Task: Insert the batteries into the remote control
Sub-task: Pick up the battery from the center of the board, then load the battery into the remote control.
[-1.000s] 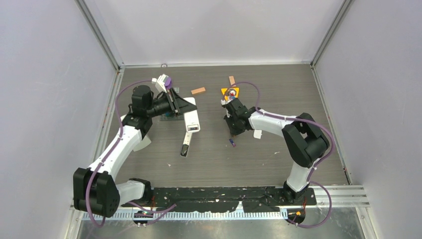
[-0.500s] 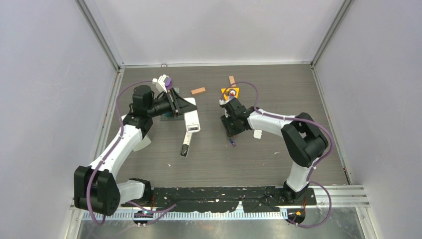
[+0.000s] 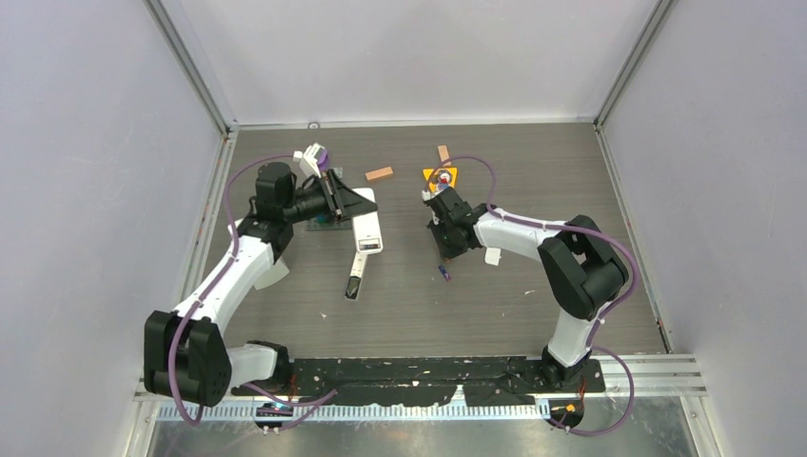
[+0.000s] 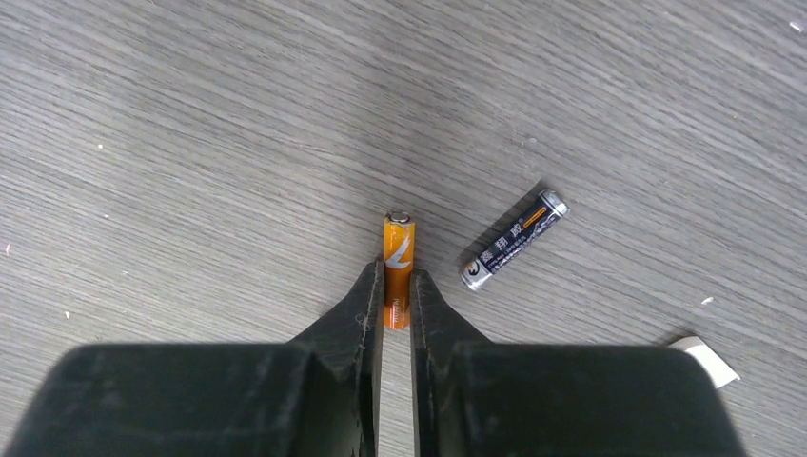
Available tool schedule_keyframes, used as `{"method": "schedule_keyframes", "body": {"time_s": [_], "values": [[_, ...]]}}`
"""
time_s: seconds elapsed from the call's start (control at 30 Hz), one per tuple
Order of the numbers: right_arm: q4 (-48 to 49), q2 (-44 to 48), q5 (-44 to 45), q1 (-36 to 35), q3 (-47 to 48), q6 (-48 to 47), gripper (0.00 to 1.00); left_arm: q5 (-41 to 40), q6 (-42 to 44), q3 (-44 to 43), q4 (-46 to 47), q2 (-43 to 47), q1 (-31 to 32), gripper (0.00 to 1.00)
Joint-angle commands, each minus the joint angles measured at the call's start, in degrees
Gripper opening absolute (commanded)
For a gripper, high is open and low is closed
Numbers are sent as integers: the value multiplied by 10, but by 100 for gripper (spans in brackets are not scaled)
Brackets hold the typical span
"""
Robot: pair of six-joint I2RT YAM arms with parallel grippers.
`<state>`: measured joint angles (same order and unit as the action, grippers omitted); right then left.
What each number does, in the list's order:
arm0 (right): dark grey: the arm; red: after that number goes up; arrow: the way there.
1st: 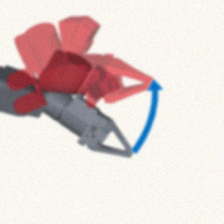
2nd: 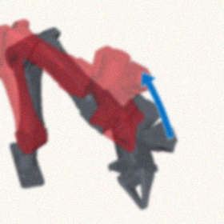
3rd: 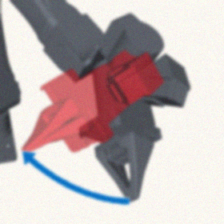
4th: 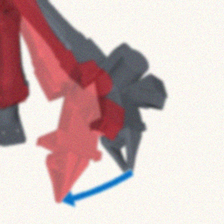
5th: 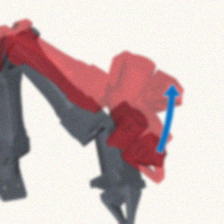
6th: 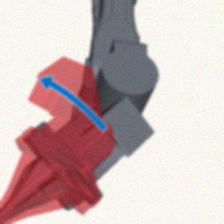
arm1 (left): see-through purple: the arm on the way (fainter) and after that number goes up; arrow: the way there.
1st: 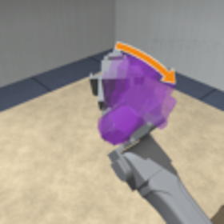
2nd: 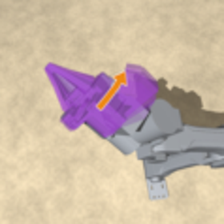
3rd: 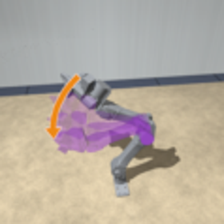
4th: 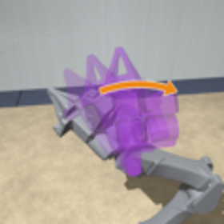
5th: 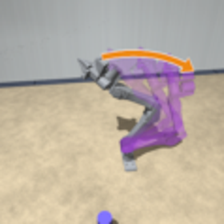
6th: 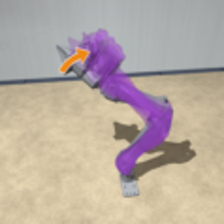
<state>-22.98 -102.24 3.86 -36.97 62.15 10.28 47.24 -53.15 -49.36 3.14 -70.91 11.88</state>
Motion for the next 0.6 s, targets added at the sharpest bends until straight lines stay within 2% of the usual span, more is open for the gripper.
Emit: {"method": "schedule_keyframes", "body": {"time_s": [0.0,0.1,0.37,0.57], "values": [[-30,36,14,-2,1,-10,6,23,-1,-22,24,-9,-3,0],[-32,87,-7,-2,4,-17,5,43,-22,-18,45,-24,-3,0],[-69,289,-133,-14,48,-54,5,112,-140,20,264,-78,43,0],[-118,338,-143,-97,118,-130,5,112,-213,25,379,-136,97,0]]}}
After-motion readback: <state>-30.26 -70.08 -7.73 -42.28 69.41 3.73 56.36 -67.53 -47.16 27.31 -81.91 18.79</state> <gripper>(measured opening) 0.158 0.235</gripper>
